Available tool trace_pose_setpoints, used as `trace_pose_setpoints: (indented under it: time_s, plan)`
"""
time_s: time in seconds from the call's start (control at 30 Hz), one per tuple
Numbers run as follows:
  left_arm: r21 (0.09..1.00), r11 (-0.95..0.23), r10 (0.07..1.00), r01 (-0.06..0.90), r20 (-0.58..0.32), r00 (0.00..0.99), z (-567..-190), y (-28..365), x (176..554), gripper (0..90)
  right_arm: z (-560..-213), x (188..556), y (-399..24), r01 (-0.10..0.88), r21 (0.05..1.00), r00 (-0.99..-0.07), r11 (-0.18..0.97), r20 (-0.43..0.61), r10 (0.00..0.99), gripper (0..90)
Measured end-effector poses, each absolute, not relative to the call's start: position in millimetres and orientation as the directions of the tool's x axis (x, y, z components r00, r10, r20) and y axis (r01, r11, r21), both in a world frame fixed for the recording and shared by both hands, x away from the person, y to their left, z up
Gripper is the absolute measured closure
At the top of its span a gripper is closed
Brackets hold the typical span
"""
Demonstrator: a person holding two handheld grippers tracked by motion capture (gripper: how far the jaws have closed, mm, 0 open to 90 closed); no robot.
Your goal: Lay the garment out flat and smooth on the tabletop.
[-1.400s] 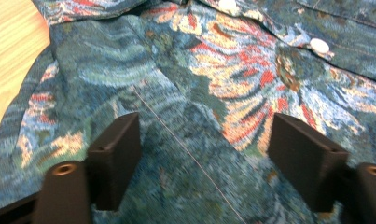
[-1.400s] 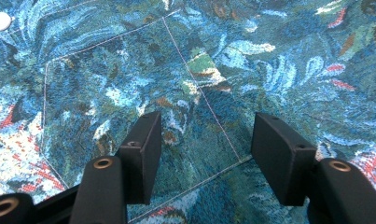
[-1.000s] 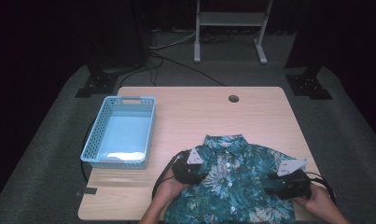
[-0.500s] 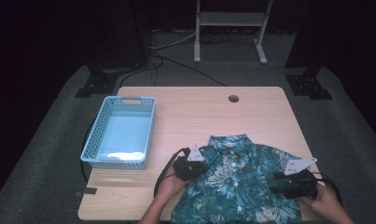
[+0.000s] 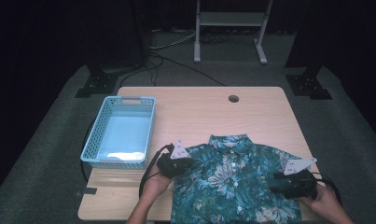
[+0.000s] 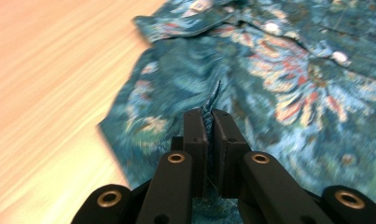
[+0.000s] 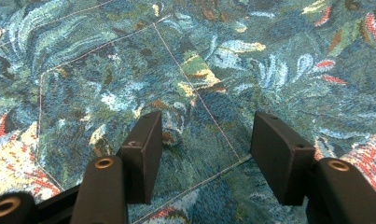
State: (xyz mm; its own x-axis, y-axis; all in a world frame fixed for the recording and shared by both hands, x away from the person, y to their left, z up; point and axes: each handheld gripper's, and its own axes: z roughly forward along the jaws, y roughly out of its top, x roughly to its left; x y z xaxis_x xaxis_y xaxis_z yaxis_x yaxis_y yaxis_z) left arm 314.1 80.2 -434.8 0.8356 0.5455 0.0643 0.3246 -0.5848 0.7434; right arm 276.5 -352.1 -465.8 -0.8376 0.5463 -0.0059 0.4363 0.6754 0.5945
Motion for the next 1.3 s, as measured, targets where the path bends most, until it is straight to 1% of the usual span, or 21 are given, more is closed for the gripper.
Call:
trace_pose_setpoints:
  time_s: [0.13,0.27,0.33,0.47,0.53,0.67,0.97,1.17,1.3]
  plan:
    - [0.747,-0.575,0.586,0.335,0.090,0.805,-429.3,98.9,310.0,85.6,-465.3,276.7,-351.2,0.441,0.589,-0.835,0.677,-0.006,0.550,43.3]
    - [0.761,-0.538,0.633,0.362,0.082,0.770,-427.5,115.8,308.0,85.7,-464.4,277.3,-349.3,0.448,0.578,-0.833,0.682,-0.007,0.554,43.0]
    - [0.767,-0.521,0.659,0.374,0.084,0.747,-427.0,121.9,306.1,84.0,-464.0,277.2,-348.7,0.452,0.575,-0.830,0.682,-0.008,0.557,42.9]
    - [0.777,-0.502,0.679,0.380,0.083,0.729,-424.8,130.5,303.2,74.0,-463.5,277.7,-347.8,0.454,0.568,-0.830,0.686,-0.009,0.558,42.9]
    - [0.773,-0.506,0.684,0.382,0.090,0.724,-423.2,132.8,302.7,67.3,-463.2,278.3,-347.3,0.454,0.565,-0.831,0.689,-0.010,0.556,42.9]
    - [0.781,-0.500,0.700,0.373,0.111,0.706,-416.5,136.8,301.9,59.9,-463.0,278.4,-346.9,0.455,0.562,-0.831,0.690,-0.010,0.556,42.8]
    - [0.776,-0.509,0.681,0.373,0.099,0.726,-415.2,129.6,302.7,54.6,-464.0,277.0,-348.2,0.456,0.574,-0.828,0.680,-0.008,0.561,42.6]
    - [0.756,-0.532,0.639,0.381,0.063,0.767,-424.4,112.4,303.7,47.2,-464.9,275.7,-348.4,0.457,0.584,-0.823,0.671,-0.008,0.568,41.3]
    - [0.733,-0.558,0.601,0.388,0.035,0.799,-433.6,96.0,304.4,42.2,-465.7,273.9,-347.1,0.462,0.586,-0.818,0.665,-0.007,0.575,37.6]
